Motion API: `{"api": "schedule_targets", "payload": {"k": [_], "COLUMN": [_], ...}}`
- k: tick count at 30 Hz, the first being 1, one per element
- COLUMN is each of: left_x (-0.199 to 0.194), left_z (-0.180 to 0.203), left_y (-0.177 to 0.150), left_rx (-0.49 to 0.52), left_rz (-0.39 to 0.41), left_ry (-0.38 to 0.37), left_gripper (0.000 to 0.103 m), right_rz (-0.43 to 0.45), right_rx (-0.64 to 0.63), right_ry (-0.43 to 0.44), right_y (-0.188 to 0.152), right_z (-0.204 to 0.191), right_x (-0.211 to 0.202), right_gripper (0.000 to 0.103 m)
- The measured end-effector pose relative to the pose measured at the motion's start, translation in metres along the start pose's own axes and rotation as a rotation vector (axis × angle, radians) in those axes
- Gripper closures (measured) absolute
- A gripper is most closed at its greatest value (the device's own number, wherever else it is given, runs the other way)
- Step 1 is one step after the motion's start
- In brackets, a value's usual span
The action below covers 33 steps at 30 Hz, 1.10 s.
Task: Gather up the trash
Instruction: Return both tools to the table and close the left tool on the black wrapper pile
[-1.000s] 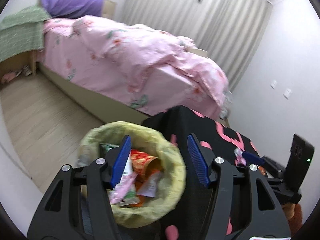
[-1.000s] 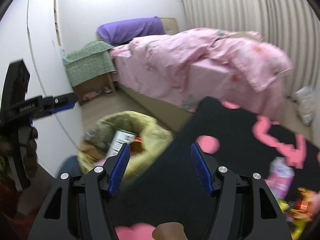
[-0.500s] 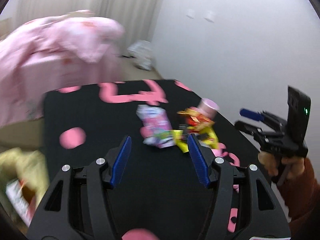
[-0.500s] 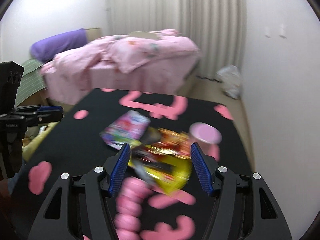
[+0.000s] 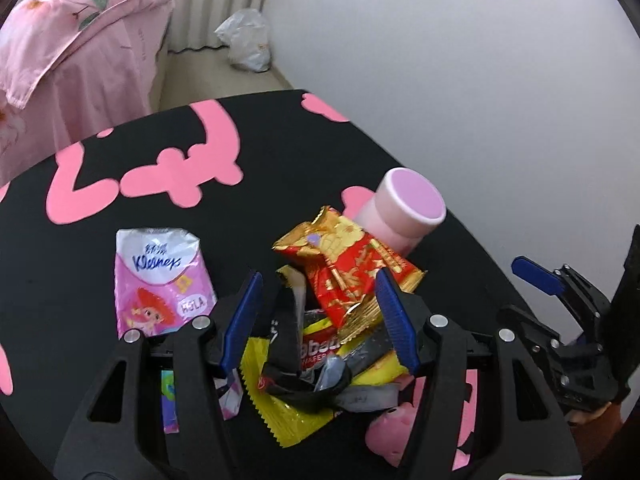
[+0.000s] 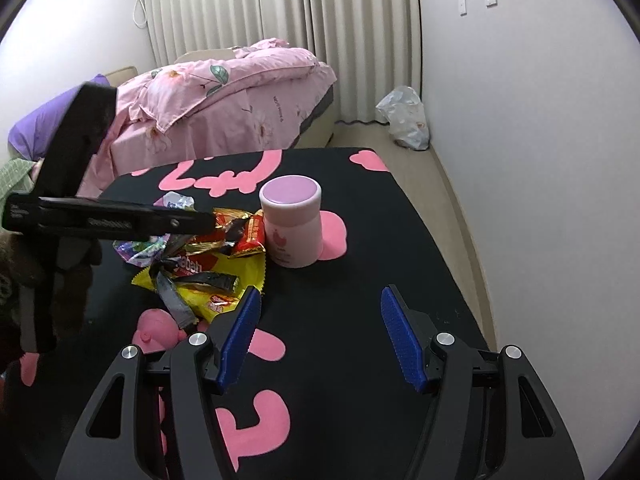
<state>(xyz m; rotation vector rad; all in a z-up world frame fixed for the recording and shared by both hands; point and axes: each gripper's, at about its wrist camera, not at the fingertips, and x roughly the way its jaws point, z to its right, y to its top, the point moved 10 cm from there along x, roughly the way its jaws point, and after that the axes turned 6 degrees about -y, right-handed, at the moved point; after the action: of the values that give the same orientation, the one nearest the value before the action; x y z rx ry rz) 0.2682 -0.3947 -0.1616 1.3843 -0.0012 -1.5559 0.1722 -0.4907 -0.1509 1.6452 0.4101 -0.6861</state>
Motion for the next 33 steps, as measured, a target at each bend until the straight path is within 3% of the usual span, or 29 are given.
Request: {"api": "schedule_targets", "payload": {"k": [3,7,10,16,18,22,28,33], "left_x": [-0.024,-0.06,-0.083,-0.103,-0.108,-0.104,-0.099,-0.086], "left_z": [-0.001,-0.013,-0.025,-0.047,-0.051,-0.052,-0.046,-0.032], "left_y": [-0.003,-0.011,-0.021,-0.038,-0.045,-0.051,-0.055,-0.042], "left_rx": [-0.025,-0.04,-0.056,-0.115,-0.129,-0.131,-0.149,-0.045], "left_rz": [0.079,0.176,0.211,0.228,0.231,0.23,0.215,0.188], "left_ry": [-0.008,0.062,0.093,0.096,0.093,0.075,0.002,0.037], "left_gripper": [0.047,0.047,0.047,0.047,0.047,0.047,0.047,0.047], "right_rz": [0.007,0.027,-0.019,-0.125,-0.164,-0.152,-0.059,-0.011], "right_rx": [0.013,-0.009,-0.019,-0.032,-0.038,-0.055,-0.048,-0.056], "right_ry": [0.092,0.117,0.123,0.142,0.179,0.215,0.207,0.116], "right_y": [0.013,0.036,0.041,0.027,0.019,0.016,0.028,0.016], "right_z": [-0.016,-0.045,-0.065,-0.084,-0.09,-0.096,-0.085,-0.06], "right_x": [0.004,0.025,0.049,0.084,0.088,0.075,0.03,0.006], "right_gripper": [0.044,0.044,0.044,0.065,0.08,0.094,0.096,0.096]}}
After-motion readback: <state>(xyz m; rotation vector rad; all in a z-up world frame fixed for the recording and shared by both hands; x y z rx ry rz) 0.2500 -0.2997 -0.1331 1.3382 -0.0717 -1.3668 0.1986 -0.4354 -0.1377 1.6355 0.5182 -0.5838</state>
